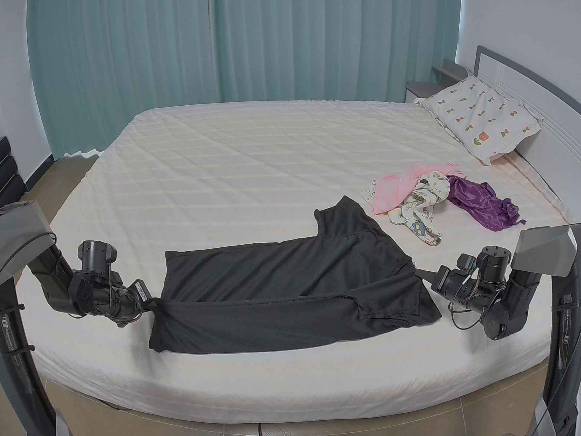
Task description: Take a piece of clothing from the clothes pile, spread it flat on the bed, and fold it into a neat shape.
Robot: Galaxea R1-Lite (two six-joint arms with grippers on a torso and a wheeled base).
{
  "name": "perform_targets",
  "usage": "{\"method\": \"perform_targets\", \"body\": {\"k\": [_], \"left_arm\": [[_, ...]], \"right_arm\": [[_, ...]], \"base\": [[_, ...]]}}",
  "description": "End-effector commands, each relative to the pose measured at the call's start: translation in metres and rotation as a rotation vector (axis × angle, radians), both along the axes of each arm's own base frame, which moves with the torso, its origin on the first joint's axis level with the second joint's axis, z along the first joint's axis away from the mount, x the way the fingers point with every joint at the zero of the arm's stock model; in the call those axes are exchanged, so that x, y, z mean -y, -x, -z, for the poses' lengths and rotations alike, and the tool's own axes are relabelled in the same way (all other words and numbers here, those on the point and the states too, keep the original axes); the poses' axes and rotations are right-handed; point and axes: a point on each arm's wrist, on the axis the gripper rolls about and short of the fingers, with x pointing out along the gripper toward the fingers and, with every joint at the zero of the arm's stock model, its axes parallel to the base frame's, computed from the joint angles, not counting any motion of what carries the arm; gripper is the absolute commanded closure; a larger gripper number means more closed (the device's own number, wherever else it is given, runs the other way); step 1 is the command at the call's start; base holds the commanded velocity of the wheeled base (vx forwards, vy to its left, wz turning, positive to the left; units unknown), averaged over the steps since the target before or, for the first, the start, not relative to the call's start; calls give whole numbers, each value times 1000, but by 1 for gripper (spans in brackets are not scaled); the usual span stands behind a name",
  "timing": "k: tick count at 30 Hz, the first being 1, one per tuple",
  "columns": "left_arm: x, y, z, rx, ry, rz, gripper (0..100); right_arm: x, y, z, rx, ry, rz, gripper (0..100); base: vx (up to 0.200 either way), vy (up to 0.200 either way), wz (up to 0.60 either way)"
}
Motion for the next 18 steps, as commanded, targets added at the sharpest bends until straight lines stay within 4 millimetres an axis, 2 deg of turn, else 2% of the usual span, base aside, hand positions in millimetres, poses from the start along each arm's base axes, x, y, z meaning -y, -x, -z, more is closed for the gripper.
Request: {"method": "perform_targets", "body": {"k": [1,13,14,15,16,18], "left_arm": [[3,-3,11,-19,0,5,100],[8,-7,16,-21,7,7,100],[8,-7,16,-23,7,5,100],[8,-7,16,-24,8,6,100],[8,-7,16,-25,6,-2,0],[8,-7,16,-25,5,-9,0]], "right_arm": [[0,-2,3,-3,0,1,100],[-1,-8,18,-21,5,12,100],[-1,-8,20,-25,4,11,0],[-1,-8,21,-27,4,11,0],[-2,-8,21,-27,4,8,0],[-2,-8,21,-26,2,9,0]], "base": [[0,0,0],[0,0,0],[0,0,0],[0,0,0],[0,0,0],[0,0,0]]}}
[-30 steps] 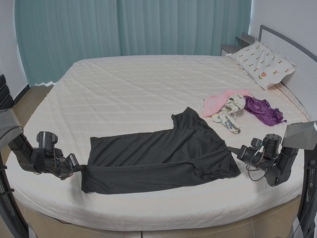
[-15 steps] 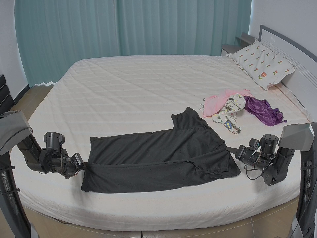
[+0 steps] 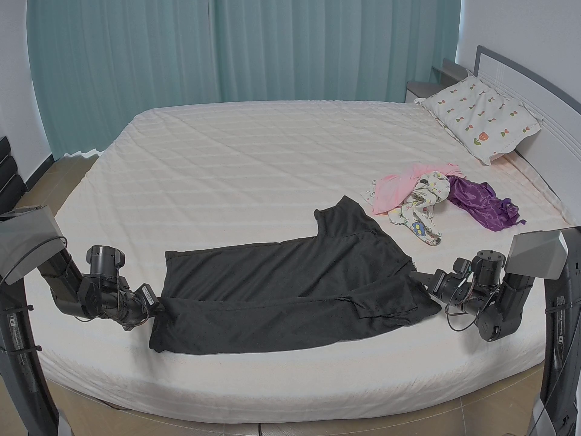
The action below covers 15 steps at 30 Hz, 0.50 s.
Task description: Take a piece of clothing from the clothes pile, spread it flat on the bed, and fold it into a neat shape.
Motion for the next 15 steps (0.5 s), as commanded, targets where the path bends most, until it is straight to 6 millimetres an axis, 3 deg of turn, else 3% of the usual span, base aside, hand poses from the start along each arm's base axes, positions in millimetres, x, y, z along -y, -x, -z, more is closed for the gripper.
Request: {"method": "perform_targets", "body": {"k": [1,10,15], "left_arm": [[0,0,1,-3,1,-3,0],[-2,1,-7,-1,69,-71,0],[-12,9,-31,41,151,-132,0]], "right_arm": [[-1,0,4,-10,-2,-2,0],[0,3,-27,9,-102,86,0],[-2,18,-34,-50,-185,133,0]], "base": [[0,0,0],[0,0,0],[0,0,0]]}}
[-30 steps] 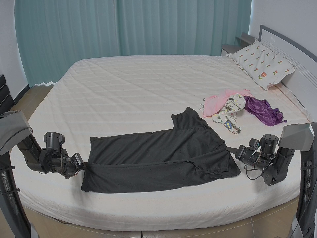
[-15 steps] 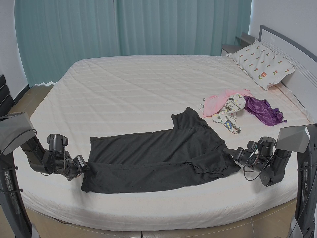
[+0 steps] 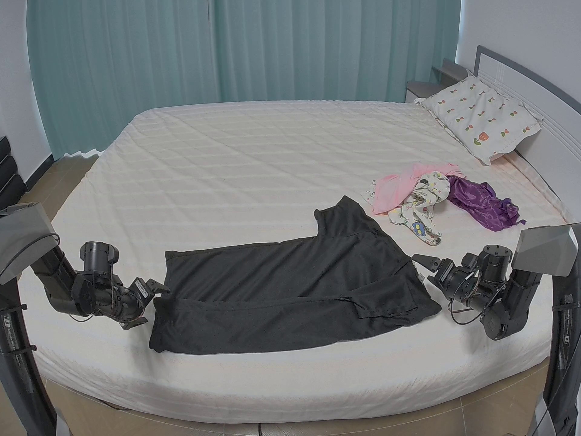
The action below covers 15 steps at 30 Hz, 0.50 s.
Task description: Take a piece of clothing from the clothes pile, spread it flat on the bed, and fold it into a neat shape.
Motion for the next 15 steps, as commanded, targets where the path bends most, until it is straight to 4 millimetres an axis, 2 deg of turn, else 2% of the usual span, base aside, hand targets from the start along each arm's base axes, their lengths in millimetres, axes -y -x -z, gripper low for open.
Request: {"method": "perform_targets", "body": {"k": [1,5,15], "left_arm": [[-7,4,-23,46,71,-74,0],[-11,3,-26,41,125,-130,0],[-10,4,-22,27,147,-111,0]], "right_arm": [[-1,13,-14,-14,-69,28,0],[-1,20,-13,-22,-116,34,0],[-3,22,-7,-46,-120,29,0]], "base": [[0,0,0],[0,0,0],[200,0,0]]}}
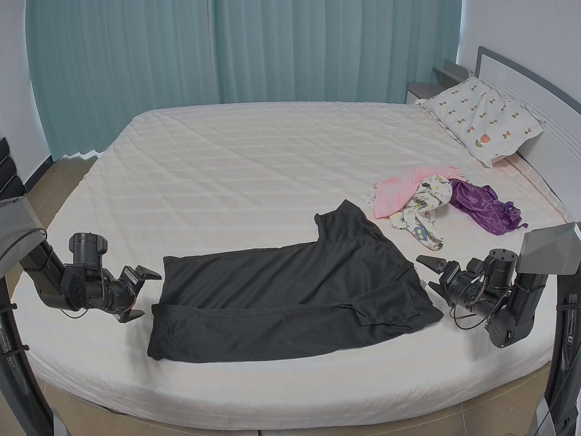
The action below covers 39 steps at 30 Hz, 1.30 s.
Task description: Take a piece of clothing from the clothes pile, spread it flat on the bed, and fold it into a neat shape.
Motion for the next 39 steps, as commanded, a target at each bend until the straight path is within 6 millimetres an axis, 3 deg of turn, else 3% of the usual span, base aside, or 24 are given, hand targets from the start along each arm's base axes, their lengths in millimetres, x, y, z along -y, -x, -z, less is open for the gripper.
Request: {"method": "perform_targets", "body": {"k": [1,5,30,39], "left_arm": [[0,1,0,-1,16,12,0],[0,1,1,-1,24,22,0],[-4,0,0,1,33,-1,0],[-7,-25,-8,88,-7,-16,0]], "right_arm": [[0,0,2,1,1,-2,0],[-1,1,4,-5,2,-2,0],[-1,2,9,-21,8,0,0],[-3,2,9,-19,10,-4,0]], "base": [[200,0,0],[200,0,0],[0,0,0],[0,0,0]]}}
